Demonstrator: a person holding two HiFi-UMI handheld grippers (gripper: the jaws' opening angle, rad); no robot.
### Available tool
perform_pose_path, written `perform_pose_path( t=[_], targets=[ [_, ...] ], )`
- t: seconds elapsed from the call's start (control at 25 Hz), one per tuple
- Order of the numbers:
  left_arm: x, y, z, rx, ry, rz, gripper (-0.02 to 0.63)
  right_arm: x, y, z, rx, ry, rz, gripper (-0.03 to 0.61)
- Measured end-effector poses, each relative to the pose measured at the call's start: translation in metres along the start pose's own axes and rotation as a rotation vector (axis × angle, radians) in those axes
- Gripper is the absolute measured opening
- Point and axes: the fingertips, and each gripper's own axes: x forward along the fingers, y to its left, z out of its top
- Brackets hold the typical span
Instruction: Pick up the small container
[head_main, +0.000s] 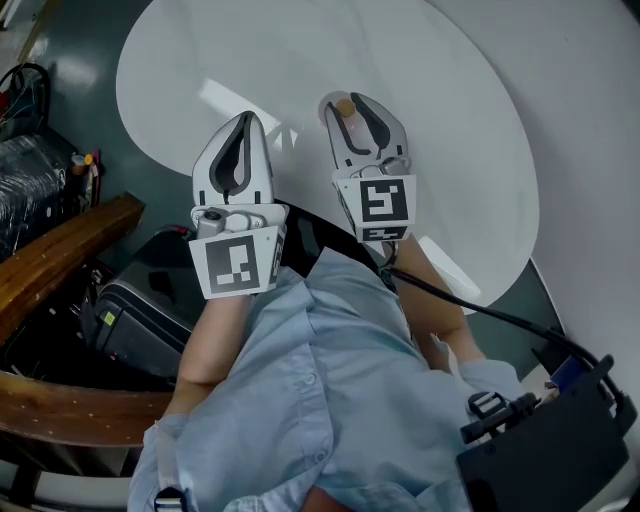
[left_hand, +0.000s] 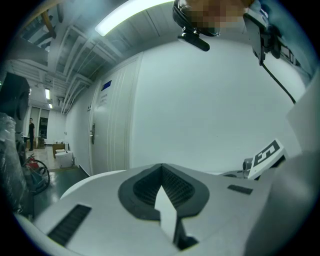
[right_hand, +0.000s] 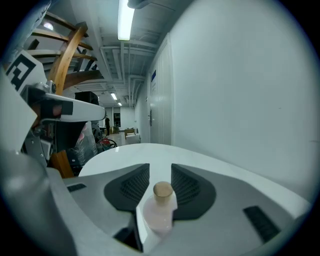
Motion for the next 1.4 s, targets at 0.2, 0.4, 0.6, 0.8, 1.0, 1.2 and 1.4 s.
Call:
perform_pose_path(
  t=[0.2,0.4,0.6,0.8,1.0,1.2,1.4],
  targets=[
    [-0.001,-0.001,-0.02,-0.006,0.06,0.001,-0.001,0.003,0.0,-0.019,0.003,0.014,-0.022,0.146],
    [-0.002,0.002,-0.026,-0.005,0.066,-0.007,0.0,0.0,-0.003,-0.015,-0.002,-0.029,-0.071,0.147],
    [-0.001,0.009,-0.026,-0.006,0.069,-0.002,0.0,0.002,-0.004,-0.016,0.012,-0.022,-0.079,0.161],
    [-0.001,0.007,-0.026,-0.007,0.074,-0.009,0.0,0.006,-0.003,-0.028,0.028,0.022,-0.064,0.173],
    [-0.004,0.008,-0.027,-0.008,0.087,-0.014,0.0,0.009,0.003,-0.038,0.042,0.061,-0.062,0.173],
    [-0.005,0.013,-0.028,-0.011,0.095,-0.006,0.0,0.009,0.005,-0.038,0.043,0.063,-0.065,0.173],
    [-0.005,0.012,-0.027,-0.012,0.092,-0.011,-0.002,0.01,0.007,-0.036,0.029,0.062,-0.066,0.172]
  ],
)
